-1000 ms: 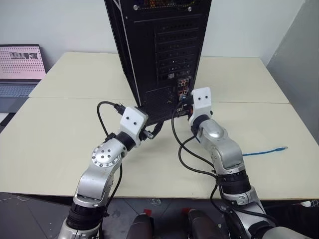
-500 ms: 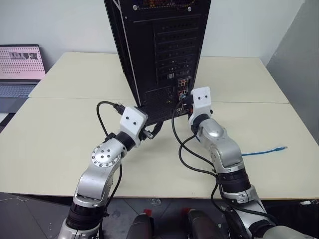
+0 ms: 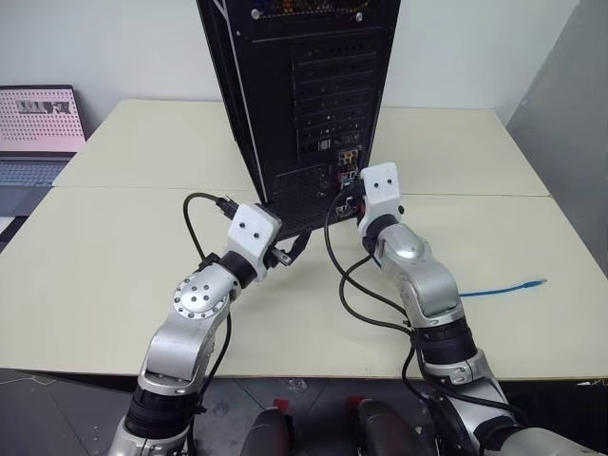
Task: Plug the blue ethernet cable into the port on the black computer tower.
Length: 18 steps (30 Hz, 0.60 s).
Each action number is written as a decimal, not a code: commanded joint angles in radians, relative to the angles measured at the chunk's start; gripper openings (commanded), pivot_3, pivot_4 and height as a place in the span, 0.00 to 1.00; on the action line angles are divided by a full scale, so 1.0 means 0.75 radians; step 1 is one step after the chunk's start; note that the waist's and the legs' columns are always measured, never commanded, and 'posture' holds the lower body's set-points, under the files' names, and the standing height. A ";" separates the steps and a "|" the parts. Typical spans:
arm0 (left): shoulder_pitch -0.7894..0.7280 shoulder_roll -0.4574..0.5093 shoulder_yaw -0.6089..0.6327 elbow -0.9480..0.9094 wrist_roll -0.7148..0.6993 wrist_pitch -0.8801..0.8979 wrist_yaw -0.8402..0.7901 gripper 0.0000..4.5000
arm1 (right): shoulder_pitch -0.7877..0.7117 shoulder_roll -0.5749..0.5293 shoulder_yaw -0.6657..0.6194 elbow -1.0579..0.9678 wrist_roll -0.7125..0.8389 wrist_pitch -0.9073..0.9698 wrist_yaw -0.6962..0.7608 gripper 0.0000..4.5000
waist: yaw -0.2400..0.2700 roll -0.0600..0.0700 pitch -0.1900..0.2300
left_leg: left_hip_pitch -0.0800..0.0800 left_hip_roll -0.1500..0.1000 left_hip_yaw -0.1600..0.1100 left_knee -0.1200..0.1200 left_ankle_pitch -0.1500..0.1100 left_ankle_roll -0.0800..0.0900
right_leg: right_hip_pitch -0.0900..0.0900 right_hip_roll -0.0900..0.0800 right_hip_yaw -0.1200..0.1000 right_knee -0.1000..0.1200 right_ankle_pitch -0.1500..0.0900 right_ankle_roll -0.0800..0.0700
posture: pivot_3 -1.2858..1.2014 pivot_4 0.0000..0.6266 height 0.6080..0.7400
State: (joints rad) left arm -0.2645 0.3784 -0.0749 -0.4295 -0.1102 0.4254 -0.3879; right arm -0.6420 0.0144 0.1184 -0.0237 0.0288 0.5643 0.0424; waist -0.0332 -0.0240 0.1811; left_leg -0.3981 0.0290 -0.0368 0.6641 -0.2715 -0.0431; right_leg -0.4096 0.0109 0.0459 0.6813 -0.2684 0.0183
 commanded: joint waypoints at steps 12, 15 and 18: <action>-0.048 0.000 0.027 -0.048 -0.030 0.019 -0.012 0.87 | -0.113 0.055 0.008 0.035 -0.021 -0.031 -0.012 0.00 | -0.003 0.000 0.000 | 0.000 0.000 0.000 0.000 0.000 0.000 | -0.001 0.000 0.000 0.000 0.000 0.000 | 0.52 0.24 1.00; -0.064 -0.012 0.038 -0.056 -0.049 0.042 -0.006 0.87 | -0.131 0.059 0.009 0.060 -0.021 -0.039 -0.002 0.00 | -0.008 0.000 0.000 | 0.000 0.000 0.001 0.000 0.000 0.000 | -0.001 0.001 0.001 0.000 0.000 0.000 | 0.52 0.24 1.00; -0.067 -0.009 0.040 -0.053 -0.040 0.037 -0.007 0.87 | -0.145 0.058 0.005 0.081 -0.020 -0.046 0.005 0.00 | -0.019 0.000 0.000 | 0.001 0.000 0.001 0.000 0.000 0.000 | -0.001 0.002 0.001 0.000 0.001 -0.001 | 0.52 0.24 1.00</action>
State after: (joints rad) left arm -0.2950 0.3705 -0.0705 -0.4284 -0.1295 0.4571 -0.3943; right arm -0.7018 0.0476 0.1198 0.0493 0.0178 0.5651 0.0412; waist -0.0472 -0.0239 0.1812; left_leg -0.3976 0.0291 -0.0364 0.6641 -0.2715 -0.0431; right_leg -0.4102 0.0123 0.0468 0.6816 -0.2678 0.0172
